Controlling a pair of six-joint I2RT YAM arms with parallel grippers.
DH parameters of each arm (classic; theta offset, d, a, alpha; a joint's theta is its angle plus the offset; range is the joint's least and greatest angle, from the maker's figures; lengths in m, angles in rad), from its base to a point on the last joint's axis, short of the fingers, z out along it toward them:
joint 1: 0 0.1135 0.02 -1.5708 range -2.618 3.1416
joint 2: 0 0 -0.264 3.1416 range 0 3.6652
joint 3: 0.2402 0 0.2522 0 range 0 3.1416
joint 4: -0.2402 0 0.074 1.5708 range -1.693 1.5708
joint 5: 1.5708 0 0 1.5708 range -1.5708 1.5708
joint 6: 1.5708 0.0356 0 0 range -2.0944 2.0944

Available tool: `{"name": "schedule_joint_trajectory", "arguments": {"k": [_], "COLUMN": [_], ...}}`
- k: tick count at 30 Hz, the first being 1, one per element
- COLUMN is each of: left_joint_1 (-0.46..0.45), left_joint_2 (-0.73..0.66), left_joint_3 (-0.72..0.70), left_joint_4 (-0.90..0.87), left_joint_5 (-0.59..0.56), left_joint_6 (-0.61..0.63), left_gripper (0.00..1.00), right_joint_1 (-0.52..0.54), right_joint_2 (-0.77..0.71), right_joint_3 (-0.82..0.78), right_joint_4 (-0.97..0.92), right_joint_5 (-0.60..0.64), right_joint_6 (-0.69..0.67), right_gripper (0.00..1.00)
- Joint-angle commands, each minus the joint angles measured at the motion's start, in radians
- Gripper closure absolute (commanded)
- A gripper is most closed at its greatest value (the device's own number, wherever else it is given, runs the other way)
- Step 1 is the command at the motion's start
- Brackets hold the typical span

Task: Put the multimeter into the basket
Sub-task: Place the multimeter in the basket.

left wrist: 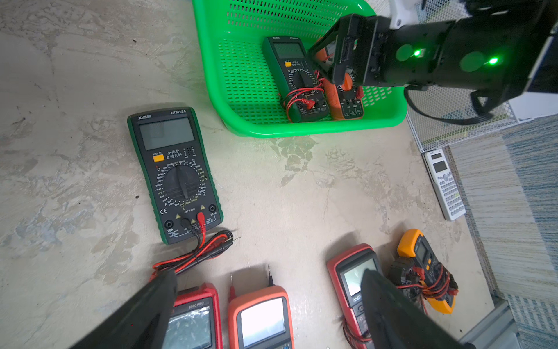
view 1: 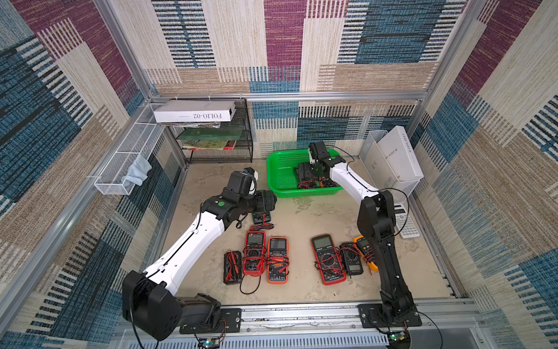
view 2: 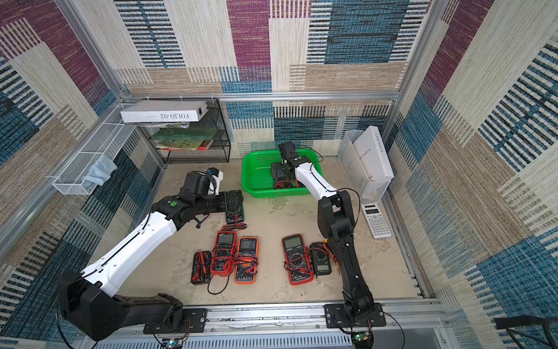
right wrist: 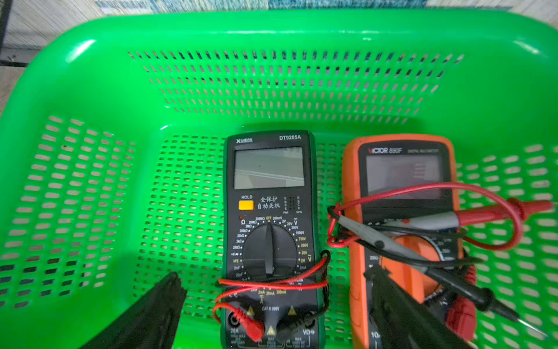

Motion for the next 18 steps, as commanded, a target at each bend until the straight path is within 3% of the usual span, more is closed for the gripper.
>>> {"name": "schedule_joint_trajectory", "arguments": {"k": [1, 10, 18], "left_joint_1": [0.000, 0.003, 0.011], "left_joint_2": [-0.008, -0.030, -0.097], "left_joint_3": [-0.015, -0.085, -0.210], "left_joint_4": [0.013, 0.016, 0.046], "left_joint_5": [-0.021, -0.104, -0.144], "left_joint_6": [-0.009, -0.039, -0.094], "left_gripper": [0.00, 0.00, 0.00], "right_joint_1": [0.015, 0.097, 0.242], "right_joint_2": [-0.043, -0.185, -0.329], "right_joint_3": [-0.013, -0.117, -0.293], "right_joint_4": [0.007, 0.011, 0.018], "right_joint_5": [0.014, 0.080, 0.264], "right_joint_6": [0.010, 0.017, 0.014], "right_gripper": [0.00, 0.00, 0.01]}}
